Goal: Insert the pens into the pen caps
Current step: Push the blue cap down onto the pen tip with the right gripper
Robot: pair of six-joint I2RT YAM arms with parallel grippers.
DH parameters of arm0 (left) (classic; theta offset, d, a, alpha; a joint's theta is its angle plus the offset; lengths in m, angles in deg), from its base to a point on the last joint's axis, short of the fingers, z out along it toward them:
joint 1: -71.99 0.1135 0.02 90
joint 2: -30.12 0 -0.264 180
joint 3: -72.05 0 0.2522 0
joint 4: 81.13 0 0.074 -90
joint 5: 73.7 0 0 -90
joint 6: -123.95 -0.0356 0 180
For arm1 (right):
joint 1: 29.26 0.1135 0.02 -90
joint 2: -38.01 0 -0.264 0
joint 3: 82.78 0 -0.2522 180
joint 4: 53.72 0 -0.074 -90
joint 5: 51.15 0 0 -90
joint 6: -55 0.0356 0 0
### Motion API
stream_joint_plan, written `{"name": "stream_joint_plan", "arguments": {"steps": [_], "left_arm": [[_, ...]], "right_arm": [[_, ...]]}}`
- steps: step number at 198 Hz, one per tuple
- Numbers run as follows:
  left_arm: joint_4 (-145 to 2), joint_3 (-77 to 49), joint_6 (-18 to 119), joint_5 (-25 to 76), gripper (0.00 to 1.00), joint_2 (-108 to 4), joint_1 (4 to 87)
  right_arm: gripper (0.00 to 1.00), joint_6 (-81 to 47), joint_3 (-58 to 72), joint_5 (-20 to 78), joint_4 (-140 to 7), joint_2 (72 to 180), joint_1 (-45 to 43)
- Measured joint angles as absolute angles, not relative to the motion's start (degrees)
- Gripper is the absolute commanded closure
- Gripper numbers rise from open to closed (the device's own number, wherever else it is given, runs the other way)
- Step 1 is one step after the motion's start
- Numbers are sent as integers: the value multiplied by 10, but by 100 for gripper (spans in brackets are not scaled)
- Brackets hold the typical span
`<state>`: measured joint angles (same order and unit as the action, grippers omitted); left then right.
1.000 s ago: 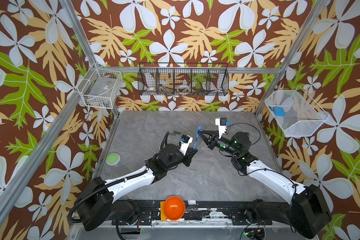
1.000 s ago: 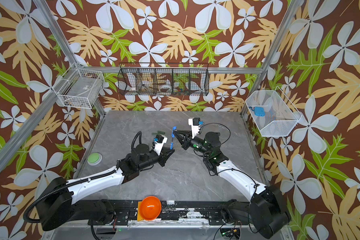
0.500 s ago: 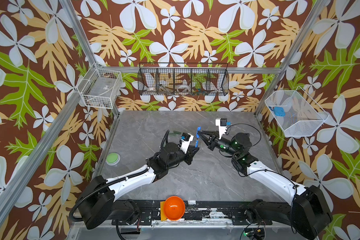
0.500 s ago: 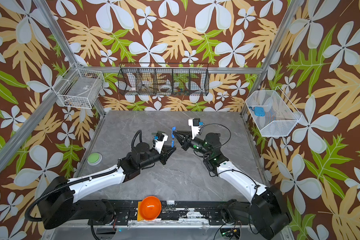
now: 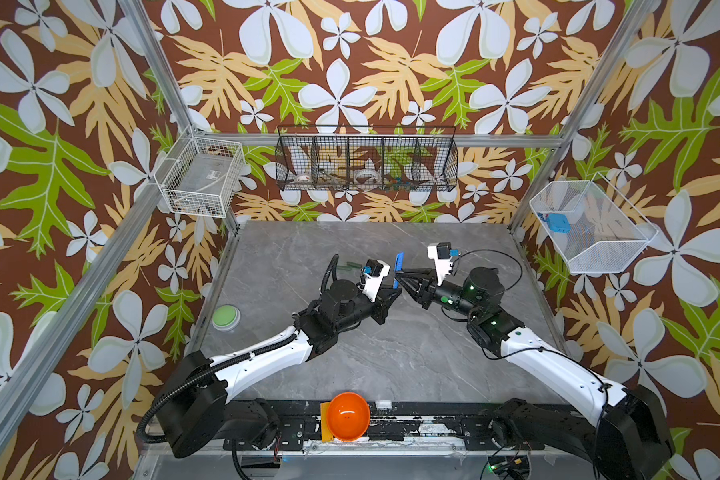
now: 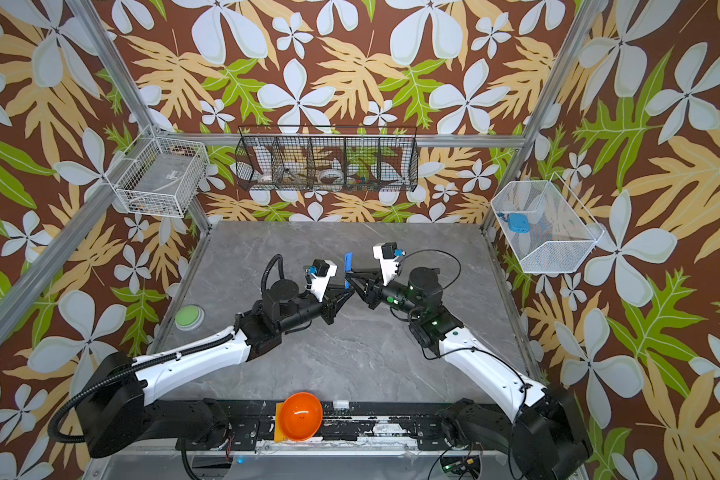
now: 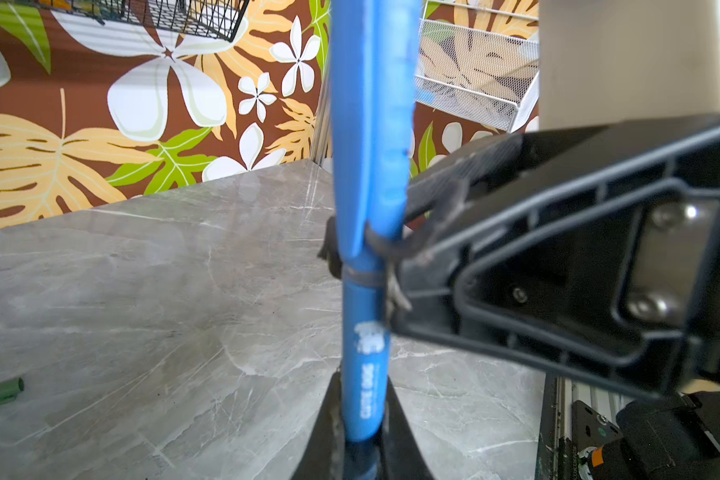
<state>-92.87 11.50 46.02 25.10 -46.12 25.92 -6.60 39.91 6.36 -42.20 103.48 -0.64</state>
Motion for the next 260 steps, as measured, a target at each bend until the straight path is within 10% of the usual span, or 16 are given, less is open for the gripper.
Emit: {"name": "stream_joint_plan", "arguments": {"steps": [161, 260], "left_arm": [[-904, 128, 444, 252, 100, -475, 259], [-907, 129, 437, 243, 100, -475, 259]], "right_arm": [[47, -110, 268, 23, -535, 1097, -32], [93, -97, 245, -8, -542, 1132, -32]]}}
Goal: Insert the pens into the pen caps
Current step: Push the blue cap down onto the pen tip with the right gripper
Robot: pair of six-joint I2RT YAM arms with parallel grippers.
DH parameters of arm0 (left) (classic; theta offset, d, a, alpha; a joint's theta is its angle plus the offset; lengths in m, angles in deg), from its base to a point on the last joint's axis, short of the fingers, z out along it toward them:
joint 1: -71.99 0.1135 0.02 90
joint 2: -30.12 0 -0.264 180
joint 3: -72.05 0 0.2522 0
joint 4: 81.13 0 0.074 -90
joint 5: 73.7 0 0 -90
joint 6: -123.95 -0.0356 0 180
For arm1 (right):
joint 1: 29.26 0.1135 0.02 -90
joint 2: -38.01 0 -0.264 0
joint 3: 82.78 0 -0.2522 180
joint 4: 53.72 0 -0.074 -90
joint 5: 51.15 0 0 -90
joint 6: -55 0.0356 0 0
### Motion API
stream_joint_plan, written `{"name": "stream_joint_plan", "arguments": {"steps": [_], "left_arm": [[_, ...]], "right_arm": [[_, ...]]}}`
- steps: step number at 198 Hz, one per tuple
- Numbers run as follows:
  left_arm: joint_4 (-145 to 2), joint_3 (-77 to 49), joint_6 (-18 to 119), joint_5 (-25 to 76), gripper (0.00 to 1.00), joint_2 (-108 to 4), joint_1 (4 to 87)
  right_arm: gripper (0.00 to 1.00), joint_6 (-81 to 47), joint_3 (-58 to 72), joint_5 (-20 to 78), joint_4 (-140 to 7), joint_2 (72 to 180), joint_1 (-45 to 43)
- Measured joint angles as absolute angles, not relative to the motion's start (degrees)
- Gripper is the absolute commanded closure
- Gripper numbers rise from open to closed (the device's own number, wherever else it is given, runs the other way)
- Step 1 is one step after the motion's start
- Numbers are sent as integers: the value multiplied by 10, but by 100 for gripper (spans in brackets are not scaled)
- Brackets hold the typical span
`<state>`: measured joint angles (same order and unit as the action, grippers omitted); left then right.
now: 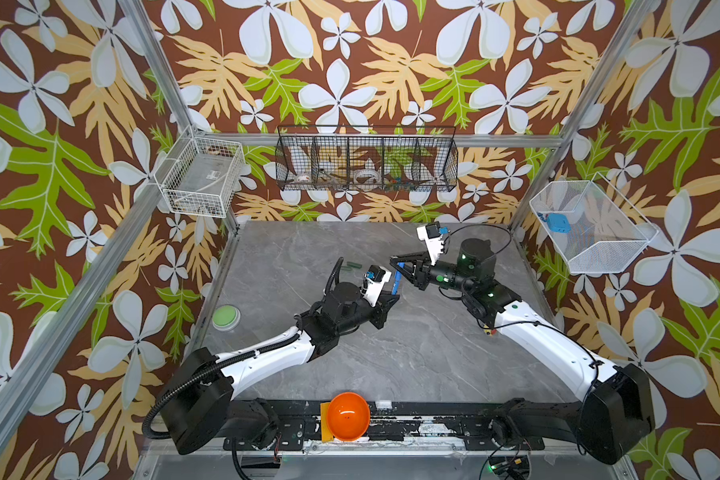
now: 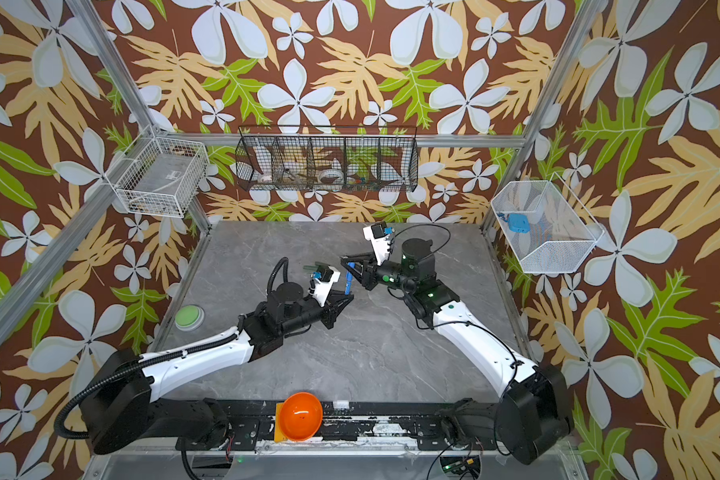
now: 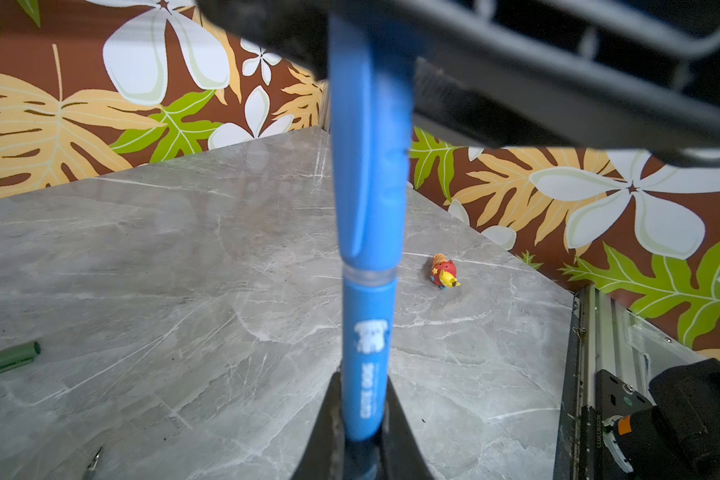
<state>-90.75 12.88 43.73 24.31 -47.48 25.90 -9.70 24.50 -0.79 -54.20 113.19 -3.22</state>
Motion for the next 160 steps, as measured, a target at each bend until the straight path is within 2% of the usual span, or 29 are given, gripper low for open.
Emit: {"name": "stream_joint_plan", "arguments": {"steps": [14, 103, 130, 160], "left_arm": [[-907, 124, 437, 242, 100, -476, 259], [-901, 59, 422, 220, 100, -498, 264], [-896, 50, 411, 256, 100, -498, 291], [-824, 3, 393, 281, 100, -507, 303]], "right_arm": [[100, -97, 245, -9, -539, 1132, -33], [100, -100, 253, 17, -465, 1122, -37], [100, -97, 269, 34, -427, 1121, -37], [100, -82, 283, 48, -388, 1121, -37]]}}
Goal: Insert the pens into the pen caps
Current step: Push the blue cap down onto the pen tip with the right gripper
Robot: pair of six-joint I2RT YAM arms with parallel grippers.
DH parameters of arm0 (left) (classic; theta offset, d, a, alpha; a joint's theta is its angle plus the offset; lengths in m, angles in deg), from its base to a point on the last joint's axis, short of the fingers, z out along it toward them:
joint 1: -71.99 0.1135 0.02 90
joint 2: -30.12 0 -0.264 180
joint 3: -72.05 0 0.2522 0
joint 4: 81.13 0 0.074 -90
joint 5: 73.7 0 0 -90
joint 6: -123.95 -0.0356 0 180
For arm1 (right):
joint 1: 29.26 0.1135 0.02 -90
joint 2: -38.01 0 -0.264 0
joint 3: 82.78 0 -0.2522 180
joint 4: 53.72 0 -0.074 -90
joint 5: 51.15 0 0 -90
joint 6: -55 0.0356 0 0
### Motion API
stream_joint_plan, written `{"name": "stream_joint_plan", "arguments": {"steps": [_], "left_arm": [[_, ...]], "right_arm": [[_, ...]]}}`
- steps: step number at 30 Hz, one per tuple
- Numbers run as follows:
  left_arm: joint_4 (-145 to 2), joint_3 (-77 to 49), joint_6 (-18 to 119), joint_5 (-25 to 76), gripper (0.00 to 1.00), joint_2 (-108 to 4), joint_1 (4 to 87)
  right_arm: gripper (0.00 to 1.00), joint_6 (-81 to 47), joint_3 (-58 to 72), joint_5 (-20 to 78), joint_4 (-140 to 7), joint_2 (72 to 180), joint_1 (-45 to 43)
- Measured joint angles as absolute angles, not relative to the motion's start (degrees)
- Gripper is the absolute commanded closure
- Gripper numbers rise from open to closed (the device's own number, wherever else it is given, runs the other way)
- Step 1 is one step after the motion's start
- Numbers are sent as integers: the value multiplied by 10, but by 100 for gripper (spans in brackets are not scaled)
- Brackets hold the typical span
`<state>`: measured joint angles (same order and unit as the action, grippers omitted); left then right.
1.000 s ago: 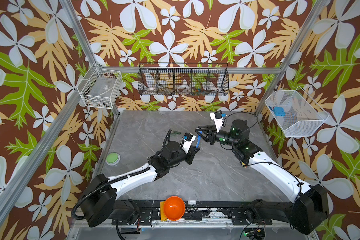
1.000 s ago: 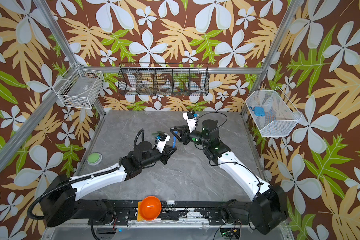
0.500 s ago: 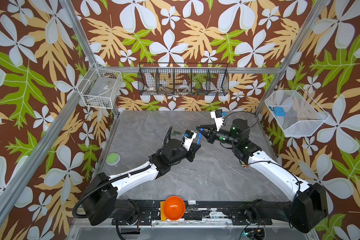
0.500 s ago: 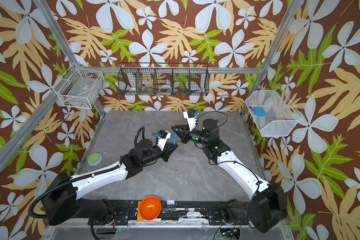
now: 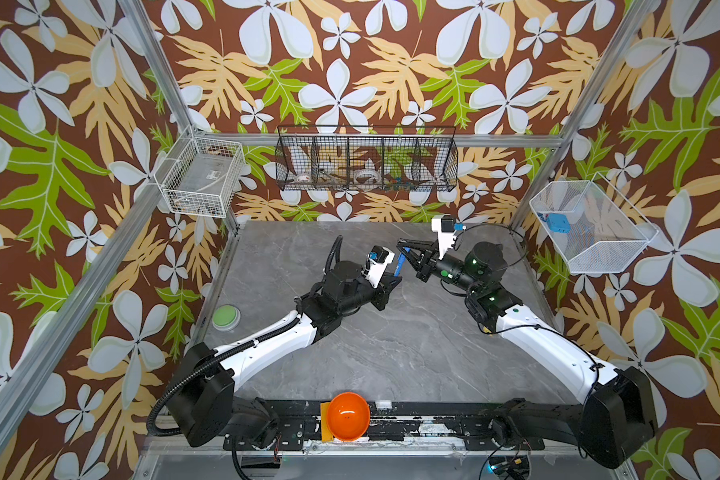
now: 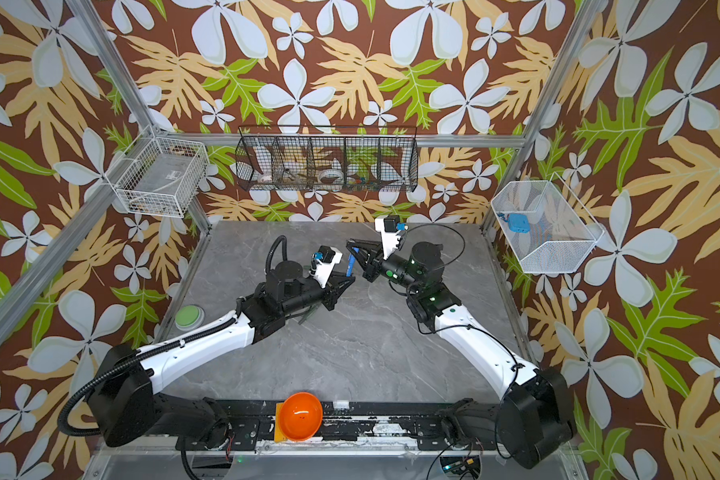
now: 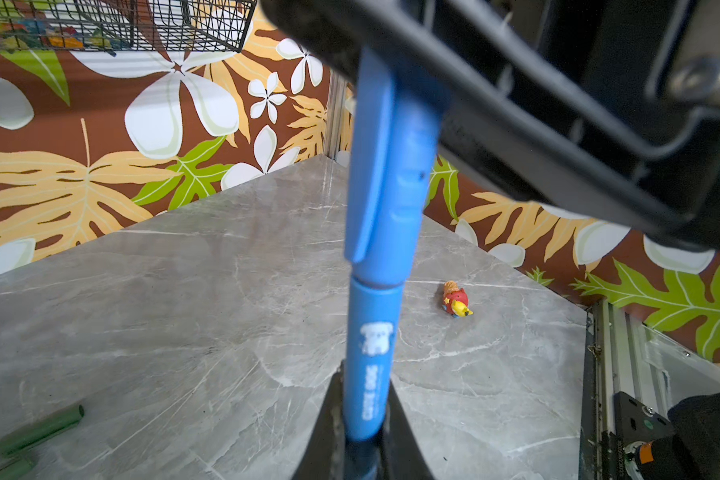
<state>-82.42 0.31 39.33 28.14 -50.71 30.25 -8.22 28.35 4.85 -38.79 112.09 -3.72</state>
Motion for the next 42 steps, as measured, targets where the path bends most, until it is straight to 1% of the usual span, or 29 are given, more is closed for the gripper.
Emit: {"name": "stream_joint_plan", "arguments": {"steps": [7, 17, 20, 22, 25, 26, 27, 28, 29, 30, 31, 33, 36, 39, 42], "left_arm": [[-751, -45, 393, 300, 100, -531, 308], [-641, -78, 367, 324, 100, -535, 318], [-671, -76, 368, 346, 100, -532, 318], [-766, -55, 373, 367, 100, -528, 318], [-874, -10, 388, 386, 100, -512, 318], [-897, 8, 396, 390, 100, -505, 318], [-911, 21, 399, 392, 100, -501, 318], [-919, 30, 403, 393, 100, -499, 318], [-930, 44, 411, 393, 100, -496, 318], [-939, 56, 417, 391, 100, -491, 316], [-944, 67, 421, 389, 100, -486, 313], [-954, 82, 433, 377, 100, -480, 307], [-978, 105, 448, 358, 100, -478, 302], [-984, 132, 464, 363, 100, -478, 295], [-988, 138, 474, 359, 100, -478, 295]], "right_arm": [[100, -67, 305, 78, -357, 1122, -32], [100, -32, 351, 105, -329, 1109, -23], [100, -36, 339, 111, -352, 1089, -25], [100, -43, 316, 106, -367, 1077, -35], [100, -51, 285, 70, -399, 1066, -50], [97, -56, 274, 52, -419, 1066, -55], [91, -57, 268, 35, -436, 1067, -58], [88, -61, 262, 25, -452, 1068, -61], [82, -66, 254, 12, -469, 1072, -63], [72, -77, 235, -4, -504, 1078, -64], [65, -86, 227, -14, -523, 1080, -64], [56, -107, 205, -26, -572, 1082, -65], [51, -144, 169, -33, -629, 1089, -73], [46, -174, 137, -49, -678, 1103, -76], [44, -192, 129, -61, -713, 1109, -76]]}}
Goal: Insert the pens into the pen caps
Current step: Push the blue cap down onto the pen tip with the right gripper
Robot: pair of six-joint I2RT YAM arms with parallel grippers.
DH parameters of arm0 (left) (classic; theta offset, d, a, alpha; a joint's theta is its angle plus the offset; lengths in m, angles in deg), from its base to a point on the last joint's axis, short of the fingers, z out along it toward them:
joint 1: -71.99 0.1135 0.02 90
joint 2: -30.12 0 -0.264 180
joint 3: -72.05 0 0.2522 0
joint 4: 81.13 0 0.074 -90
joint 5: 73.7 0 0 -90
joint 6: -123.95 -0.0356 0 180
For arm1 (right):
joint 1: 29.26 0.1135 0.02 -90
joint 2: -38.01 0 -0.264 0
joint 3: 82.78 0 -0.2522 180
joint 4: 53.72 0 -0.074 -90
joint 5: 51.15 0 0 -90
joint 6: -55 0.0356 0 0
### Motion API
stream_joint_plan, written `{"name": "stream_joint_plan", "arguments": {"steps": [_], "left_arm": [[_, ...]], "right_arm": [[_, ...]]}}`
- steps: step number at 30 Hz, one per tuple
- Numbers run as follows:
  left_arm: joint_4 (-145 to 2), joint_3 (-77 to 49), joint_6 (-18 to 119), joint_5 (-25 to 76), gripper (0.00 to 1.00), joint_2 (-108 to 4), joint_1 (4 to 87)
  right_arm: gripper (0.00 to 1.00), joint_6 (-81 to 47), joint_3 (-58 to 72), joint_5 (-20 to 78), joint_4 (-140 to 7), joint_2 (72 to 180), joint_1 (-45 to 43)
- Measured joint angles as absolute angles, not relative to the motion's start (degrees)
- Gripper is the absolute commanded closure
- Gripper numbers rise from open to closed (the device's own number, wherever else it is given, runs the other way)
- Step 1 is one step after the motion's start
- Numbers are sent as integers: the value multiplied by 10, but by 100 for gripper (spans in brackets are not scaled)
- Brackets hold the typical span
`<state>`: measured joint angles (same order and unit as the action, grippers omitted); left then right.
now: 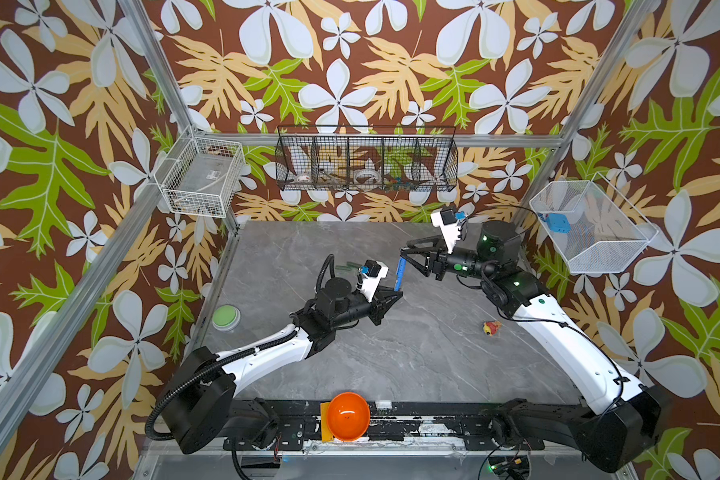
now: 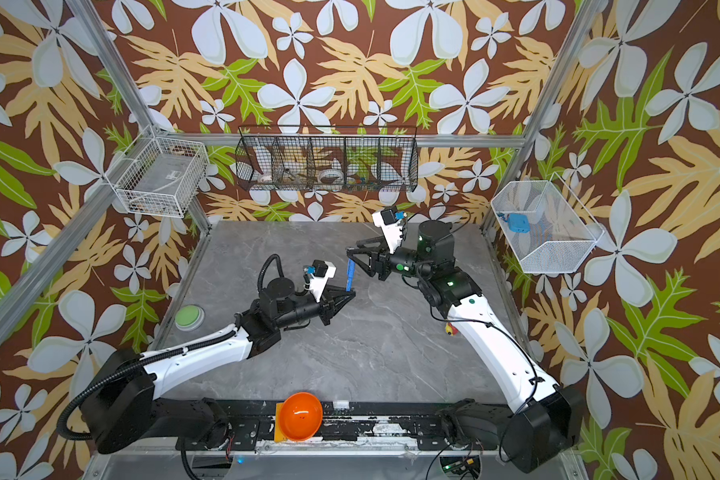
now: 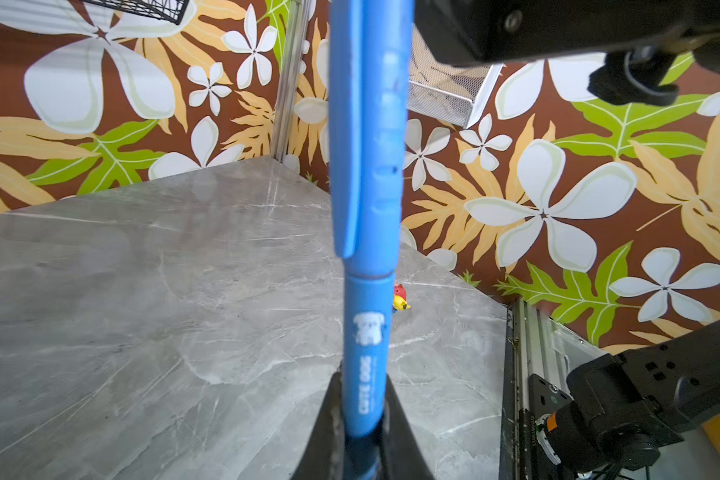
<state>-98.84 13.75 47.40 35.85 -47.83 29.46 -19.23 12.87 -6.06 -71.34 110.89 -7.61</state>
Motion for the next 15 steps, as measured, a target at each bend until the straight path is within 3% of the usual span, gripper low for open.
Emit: {"name": "stream_joint_plan", "arguments": {"steps": [9, 15], "left_arm": [[-1006, 137, 480, 359, 100, -478, 295], [-1008, 135, 484, 359, 100, -483, 295]], "right_arm": [[41, -191, 147, -96, -722, 1122, -77], [53, -169, 170, -109, -686, 1132, -71]]}}
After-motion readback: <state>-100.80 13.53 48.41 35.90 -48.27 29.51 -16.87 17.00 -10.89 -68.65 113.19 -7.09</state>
